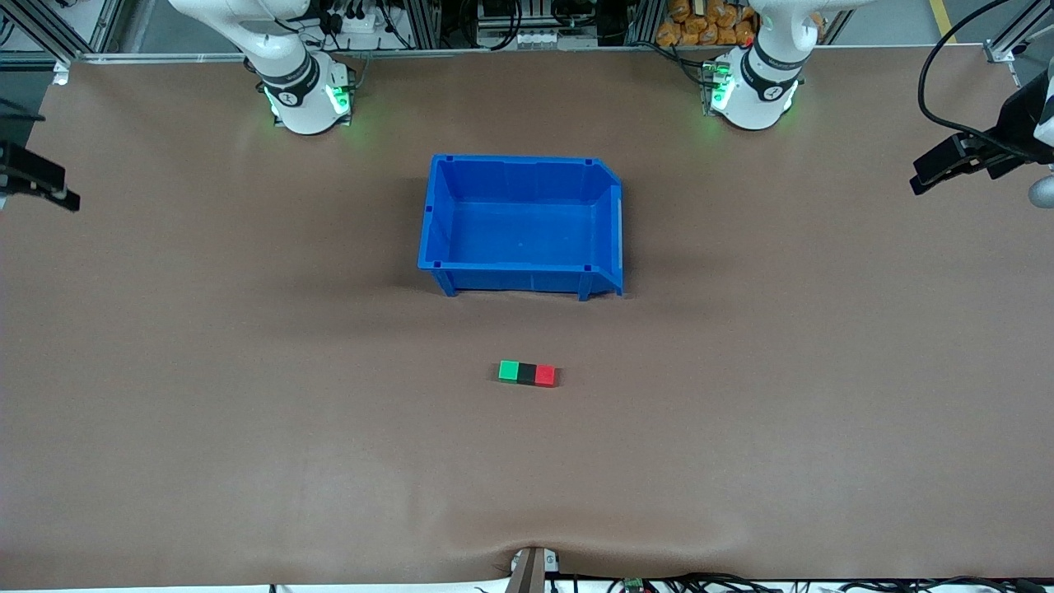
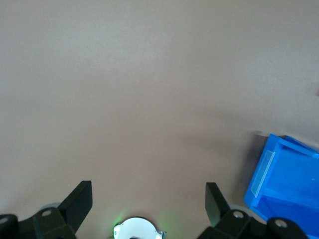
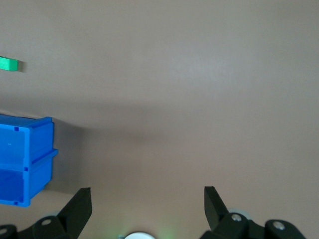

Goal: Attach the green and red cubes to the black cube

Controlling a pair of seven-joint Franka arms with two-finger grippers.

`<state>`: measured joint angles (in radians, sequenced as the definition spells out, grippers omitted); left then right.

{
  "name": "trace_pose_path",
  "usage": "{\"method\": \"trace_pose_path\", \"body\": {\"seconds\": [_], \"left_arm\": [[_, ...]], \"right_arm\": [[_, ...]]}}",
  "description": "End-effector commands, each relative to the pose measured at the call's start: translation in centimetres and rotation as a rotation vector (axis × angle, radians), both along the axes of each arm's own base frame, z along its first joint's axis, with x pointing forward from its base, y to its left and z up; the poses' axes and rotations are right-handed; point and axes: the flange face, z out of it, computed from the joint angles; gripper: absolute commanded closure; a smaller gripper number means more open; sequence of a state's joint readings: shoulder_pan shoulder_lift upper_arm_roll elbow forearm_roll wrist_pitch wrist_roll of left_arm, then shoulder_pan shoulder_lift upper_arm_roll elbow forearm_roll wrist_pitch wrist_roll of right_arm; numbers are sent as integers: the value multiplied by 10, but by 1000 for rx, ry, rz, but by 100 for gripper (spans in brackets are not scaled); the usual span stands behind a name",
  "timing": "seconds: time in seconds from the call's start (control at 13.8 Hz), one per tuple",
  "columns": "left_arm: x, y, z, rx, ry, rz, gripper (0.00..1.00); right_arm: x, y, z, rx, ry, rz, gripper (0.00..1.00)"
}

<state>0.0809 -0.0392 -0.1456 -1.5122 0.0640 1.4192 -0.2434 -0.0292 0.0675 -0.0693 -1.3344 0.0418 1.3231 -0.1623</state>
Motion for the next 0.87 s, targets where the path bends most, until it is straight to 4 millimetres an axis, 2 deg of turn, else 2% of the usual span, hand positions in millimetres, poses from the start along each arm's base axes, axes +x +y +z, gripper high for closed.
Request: {"method": "trace_pose_path", "body": {"seconds": [0.0,0.22,0.43,0.65,0.8], "left_arm": [[-14,4,0,-13,43,-21,0],[-16,0,0,-12,48,-28,0],[-14,-1,7,-12,31,-31,0],[-13,-2,9,-11,24,-34,0],[-12,2,19,-13,3,-29,0]], "right_arm": [[-34,2,-16,17,28,-105,0],[-51,-6,-19,17,14,-125,0],[-49,-11,-22,11,18,-165,0],[-45,-9,-21,1,-3,-158,0],[-45,-2,-16,-5,-13,-146,0]]}}
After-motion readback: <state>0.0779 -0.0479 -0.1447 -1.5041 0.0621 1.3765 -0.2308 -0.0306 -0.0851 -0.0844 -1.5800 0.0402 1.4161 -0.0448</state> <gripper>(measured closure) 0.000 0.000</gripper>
